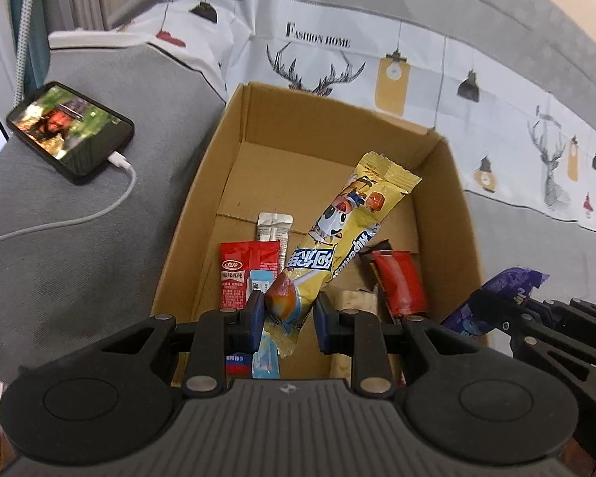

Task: Organize snacks
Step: 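Carry the yellow snack bar and purple candy bar over the box with both tools, then open both tools to drop the two bars into the box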

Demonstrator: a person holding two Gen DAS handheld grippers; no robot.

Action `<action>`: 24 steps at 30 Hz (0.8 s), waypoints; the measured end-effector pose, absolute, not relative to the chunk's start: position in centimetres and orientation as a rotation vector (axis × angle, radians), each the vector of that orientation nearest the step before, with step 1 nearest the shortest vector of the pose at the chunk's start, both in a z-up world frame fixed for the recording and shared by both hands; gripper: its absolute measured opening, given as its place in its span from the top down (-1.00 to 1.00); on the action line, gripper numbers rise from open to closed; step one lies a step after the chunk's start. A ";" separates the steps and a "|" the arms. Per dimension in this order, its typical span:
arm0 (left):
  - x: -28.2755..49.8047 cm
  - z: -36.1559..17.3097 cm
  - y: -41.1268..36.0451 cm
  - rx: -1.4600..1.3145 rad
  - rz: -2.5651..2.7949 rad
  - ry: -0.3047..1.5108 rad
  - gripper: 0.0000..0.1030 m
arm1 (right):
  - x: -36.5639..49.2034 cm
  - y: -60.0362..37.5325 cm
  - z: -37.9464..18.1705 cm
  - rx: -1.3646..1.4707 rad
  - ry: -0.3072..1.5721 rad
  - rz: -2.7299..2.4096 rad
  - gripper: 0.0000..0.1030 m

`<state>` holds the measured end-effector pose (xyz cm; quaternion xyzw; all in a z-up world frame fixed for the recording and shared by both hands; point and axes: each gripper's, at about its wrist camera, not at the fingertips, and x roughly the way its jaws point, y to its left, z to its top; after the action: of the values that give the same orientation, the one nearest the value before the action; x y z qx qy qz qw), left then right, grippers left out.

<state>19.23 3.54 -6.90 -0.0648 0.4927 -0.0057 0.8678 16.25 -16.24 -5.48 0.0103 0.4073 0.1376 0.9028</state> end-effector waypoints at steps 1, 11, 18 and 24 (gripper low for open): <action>19.7 -7.3 3.5 -0.132 -0.010 1.038 0.44 | 16.7 -16.1 -5.8 0.019 0.858 0.291 0.72; 22.7 -9.9 3.7 -0.112 0.040 1.090 -0.86 | 20.7 -16.0 -8.2 0.051 0.916 0.260 0.00; 21.5 -9.1 3.6 -0.045 0.101 1.047 -0.99 | 19.5 -16.9 -6.6 0.057 0.861 0.202 -0.73; 17.2 -8.6 3.2 -0.022 0.095 1.076 -0.99 | 13.8 -16.8 -6.4 0.007 0.855 0.195 -0.86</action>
<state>17.21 3.17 -8.64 -0.0107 0.5123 0.0450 0.8575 13.83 -16.77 -6.37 0.0032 0.4140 0.0943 0.9054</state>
